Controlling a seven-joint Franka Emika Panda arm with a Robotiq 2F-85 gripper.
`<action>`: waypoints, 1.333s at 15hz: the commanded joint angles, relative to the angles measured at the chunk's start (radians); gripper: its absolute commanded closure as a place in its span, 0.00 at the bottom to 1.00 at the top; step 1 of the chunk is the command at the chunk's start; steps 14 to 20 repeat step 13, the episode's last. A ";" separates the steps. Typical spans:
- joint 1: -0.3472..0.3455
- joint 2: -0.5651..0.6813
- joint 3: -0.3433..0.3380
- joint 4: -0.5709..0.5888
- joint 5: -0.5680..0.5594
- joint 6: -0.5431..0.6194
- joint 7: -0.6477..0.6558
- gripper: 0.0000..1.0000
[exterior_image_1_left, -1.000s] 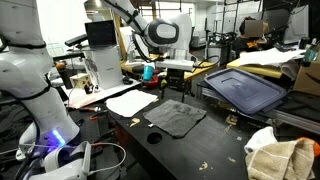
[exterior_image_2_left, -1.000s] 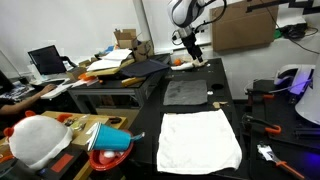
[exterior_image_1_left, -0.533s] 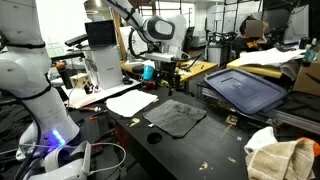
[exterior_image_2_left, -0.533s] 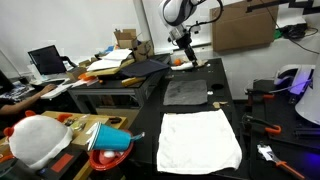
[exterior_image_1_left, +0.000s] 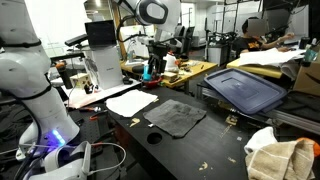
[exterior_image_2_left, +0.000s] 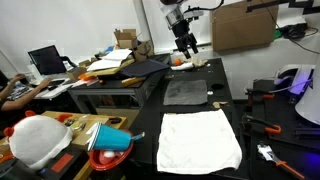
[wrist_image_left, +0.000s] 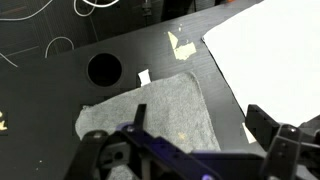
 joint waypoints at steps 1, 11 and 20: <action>0.006 -0.112 -0.011 -0.040 0.030 -0.055 0.124 0.00; -0.008 -0.199 -0.030 -0.005 0.005 -0.098 0.231 0.00; -0.004 -0.186 -0.031 -0.008 0.012 -0.087 0.214 0.00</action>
